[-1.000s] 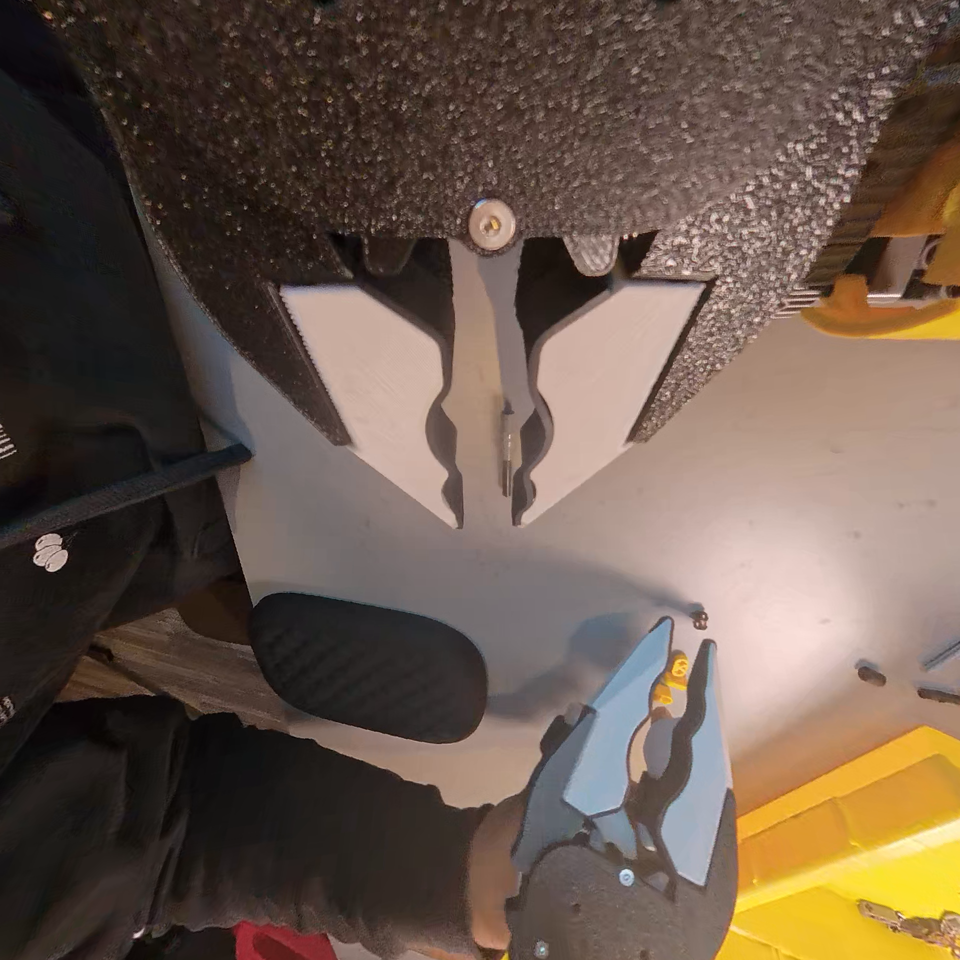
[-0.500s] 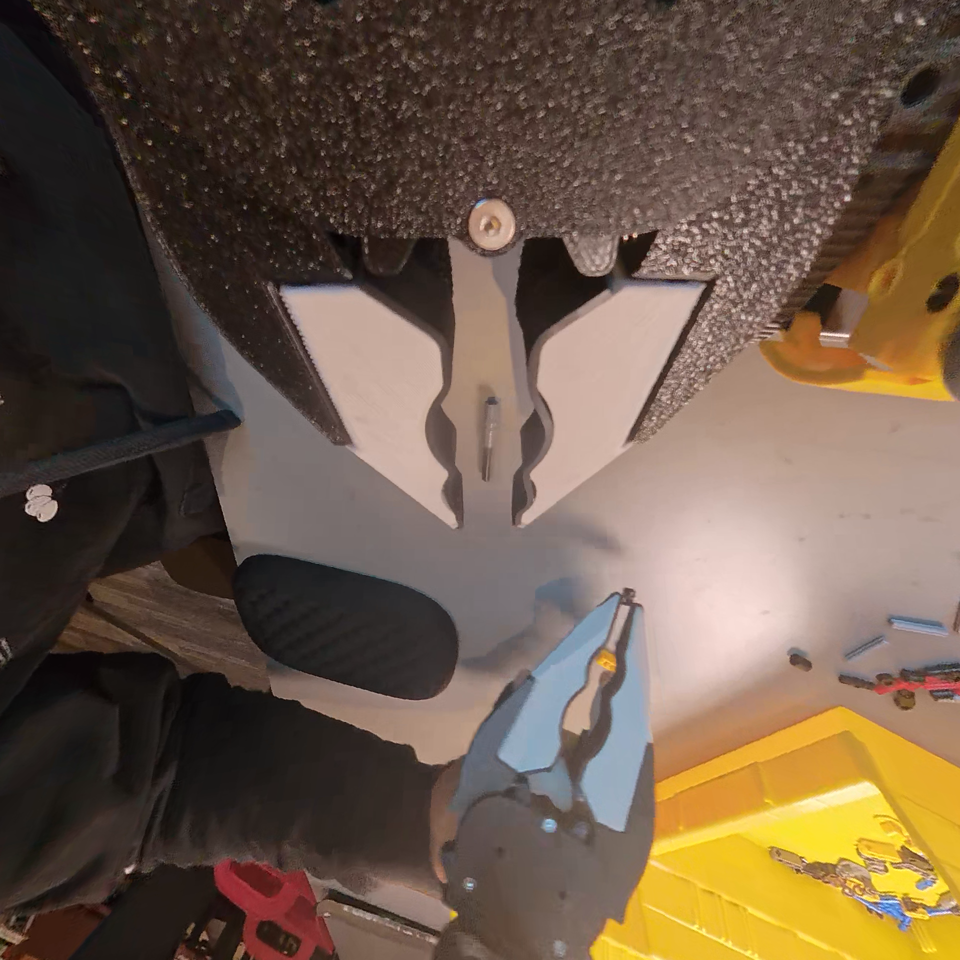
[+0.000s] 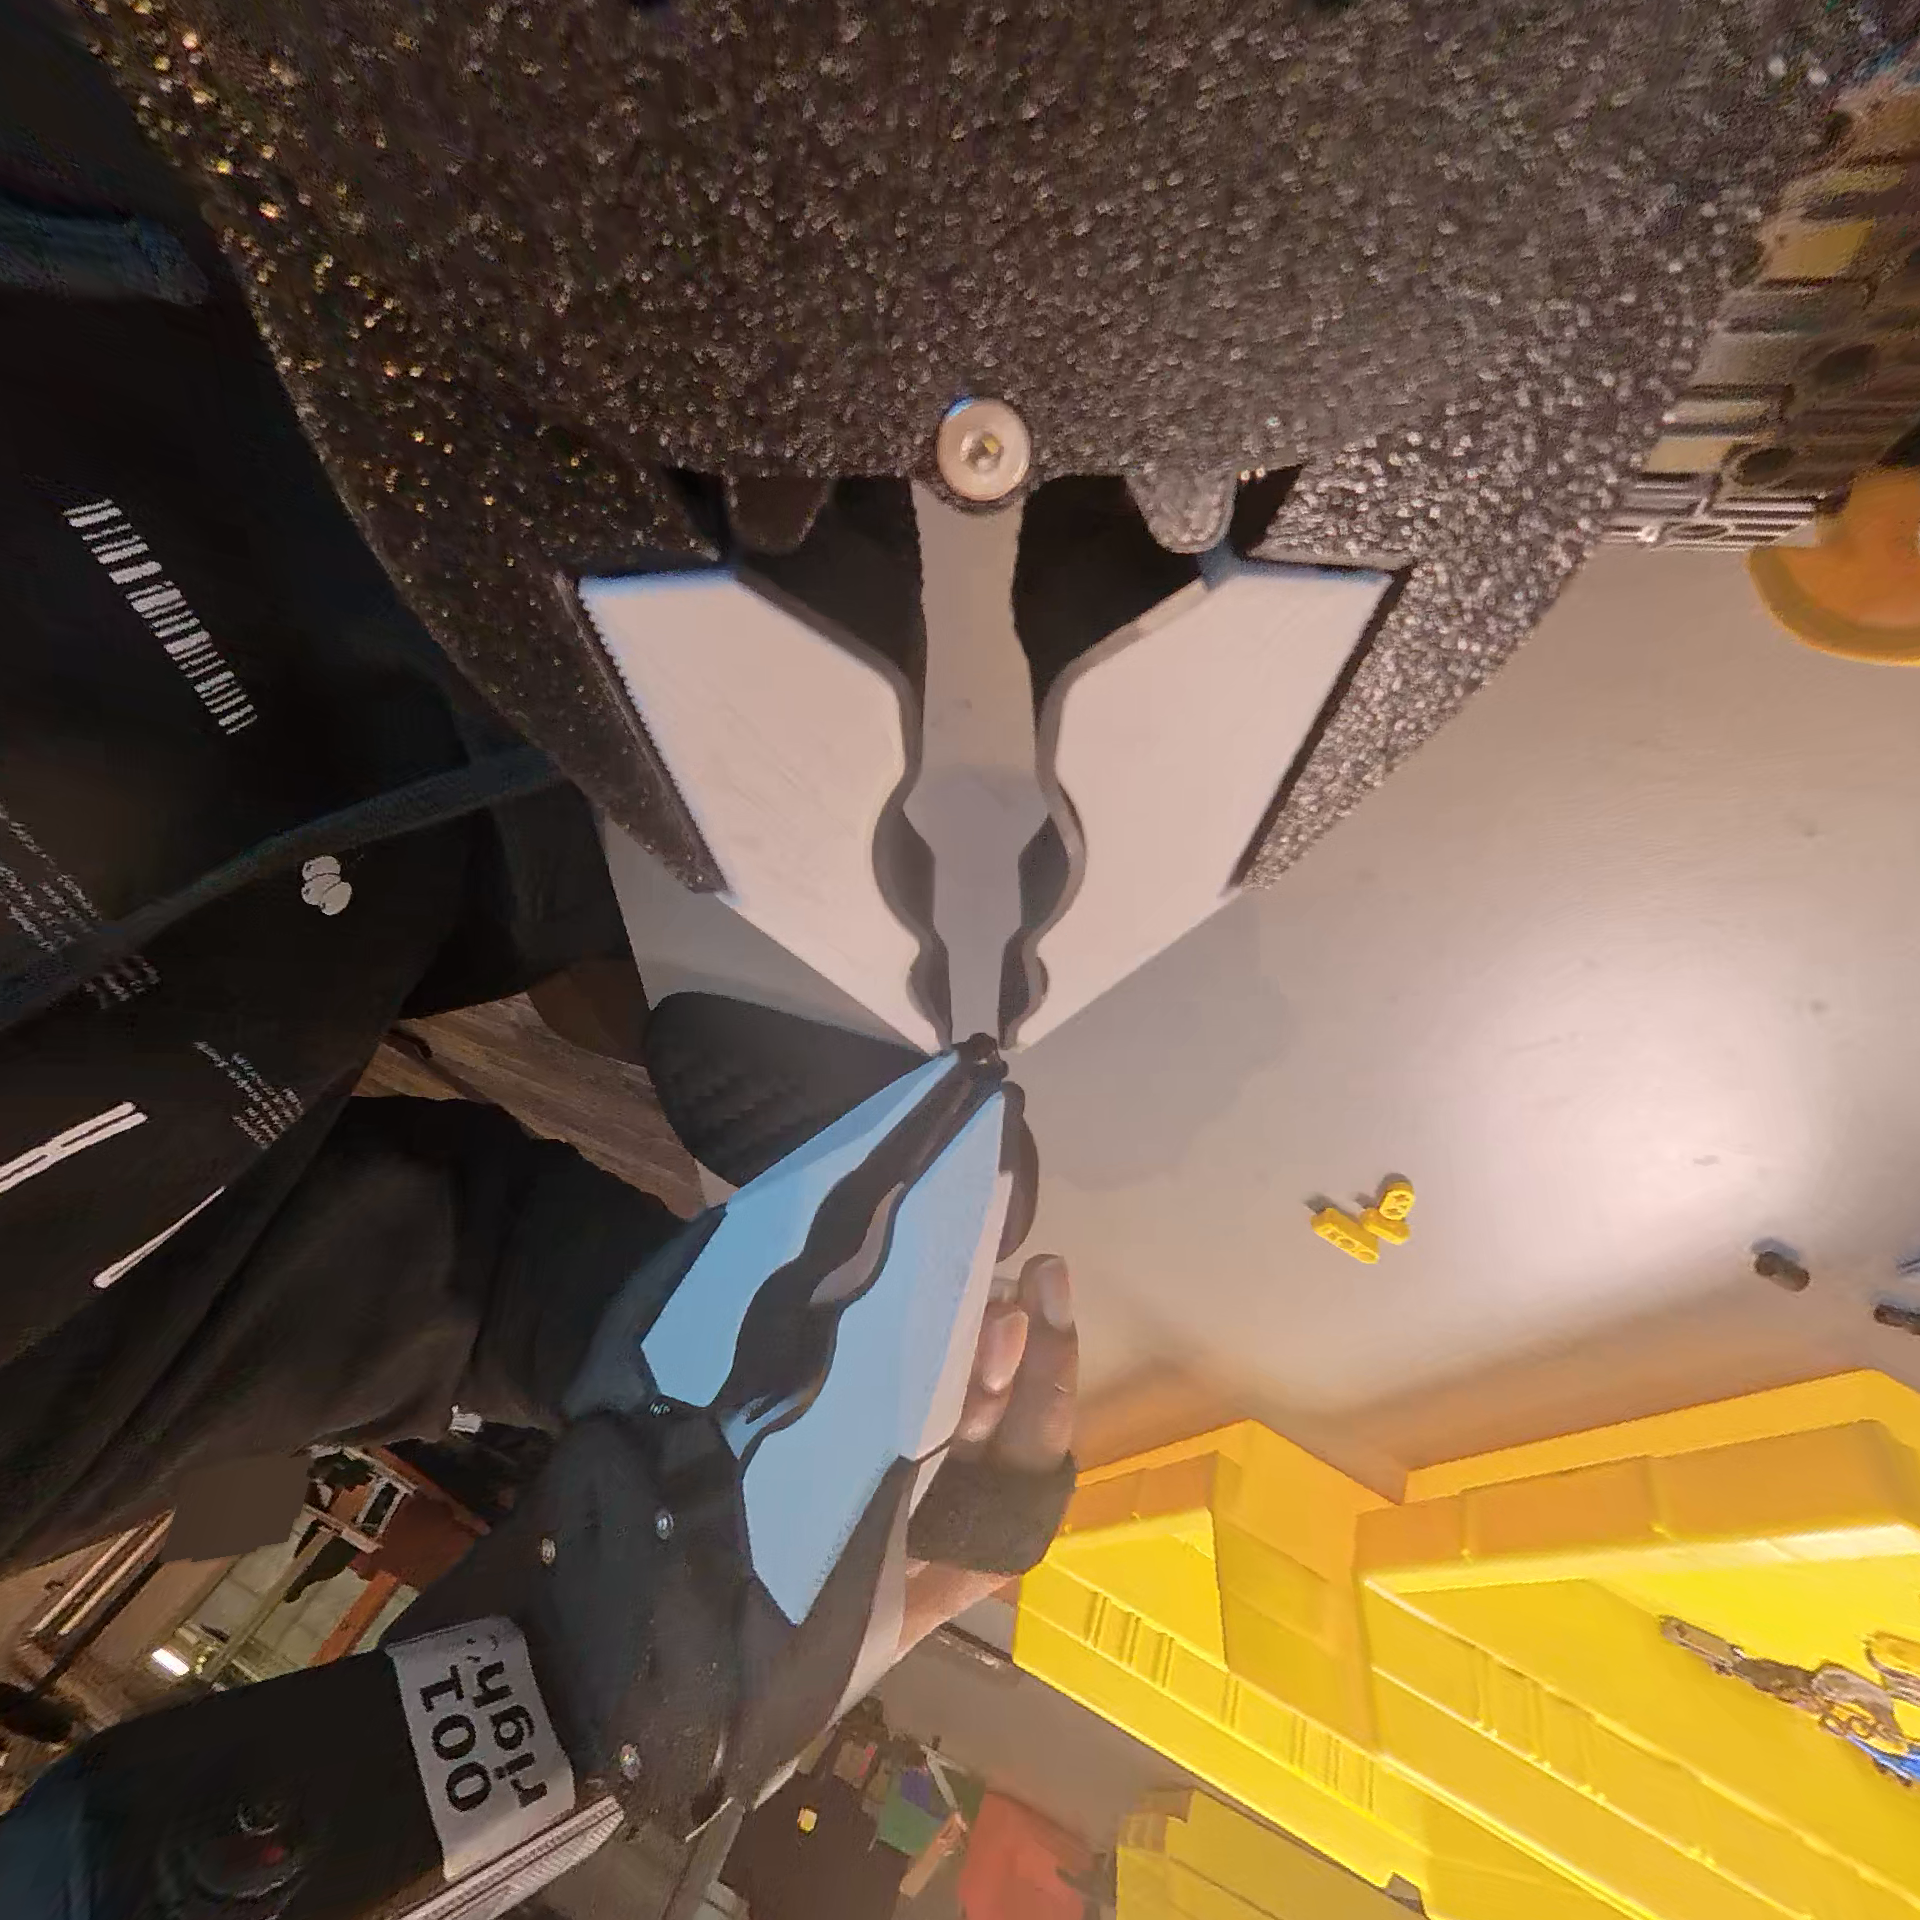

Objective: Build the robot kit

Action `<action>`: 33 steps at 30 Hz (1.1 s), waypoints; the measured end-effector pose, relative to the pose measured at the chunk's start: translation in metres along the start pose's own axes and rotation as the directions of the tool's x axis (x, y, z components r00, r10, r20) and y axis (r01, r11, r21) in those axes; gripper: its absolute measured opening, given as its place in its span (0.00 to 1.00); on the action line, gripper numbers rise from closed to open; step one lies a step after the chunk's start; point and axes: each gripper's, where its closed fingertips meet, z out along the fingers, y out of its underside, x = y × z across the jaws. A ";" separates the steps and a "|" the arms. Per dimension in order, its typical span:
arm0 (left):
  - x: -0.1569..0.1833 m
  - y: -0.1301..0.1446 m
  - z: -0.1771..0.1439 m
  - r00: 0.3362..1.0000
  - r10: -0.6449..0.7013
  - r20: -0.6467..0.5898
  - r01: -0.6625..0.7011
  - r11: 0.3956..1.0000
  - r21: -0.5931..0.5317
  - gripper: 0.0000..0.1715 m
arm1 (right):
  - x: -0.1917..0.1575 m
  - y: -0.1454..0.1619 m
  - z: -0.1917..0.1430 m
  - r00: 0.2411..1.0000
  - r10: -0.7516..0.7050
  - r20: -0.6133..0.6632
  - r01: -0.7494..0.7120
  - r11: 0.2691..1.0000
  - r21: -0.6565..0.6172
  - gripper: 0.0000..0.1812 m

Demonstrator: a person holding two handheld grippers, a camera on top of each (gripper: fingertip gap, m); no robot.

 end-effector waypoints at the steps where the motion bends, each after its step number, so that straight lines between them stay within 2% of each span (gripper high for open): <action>1: 0.002 0.000 0.000 1.000 -0.003 -0.013 0.003 1.000 0.003 0.03 | -0.001 -0.001 -0.001 1.000 -0.002 0.005 0.002 1.000 0.006 0.03; 8: 0.021 -0.005 -0.005 0.982 -0.079 -0.174 0.087 0.995 0.041 0.03 | -0.008 -0.016 -0.010 0.999 -0.040 -0.002 0.040 0.996 0.074 0.03; 12: 0.023 -0.007 -0.005 0.975 -0.098 -0.197 0.109 0.993 0.049 0.06 | -0.010 -0.016 -0.010 0.998 -0.062 -0.017 0.063 0.997 0.053 0.03; 17: 0.022 -0.007 -0.005 0.972 -0.118 -0.204 0.131 0.990 0.052 0.04 | -0.009 -0.017 -0.010 0.996 -0.081 -0.028 0.082 0.996 0.044 0.03; 20: 0.027 -0.010 -0.008 0.958 -0.132 -0.253 0.153 0.986 0.065 0.04 | -0.010 -0.024 -0.013 0.997 -0.080 -0.025 0.081 0.993 0.083 0.03; 26: 0.068 -0.028 -0.028 0.866 -0.049 -0.498 0.146 0.977 0.157 0.03 | -0.022 -0.066 -0.031 0.999 -0.032 0.044 0.016 0.948 0.317 0.06; 33: 0.089 -0.029 -0.038 0.792 0.000 -0.611 0.135 0.975 0.175 0.03 | -0.032 -0.087 -0.034 0.994 -0.080 0.080 0.046 0.929 0.367 0.04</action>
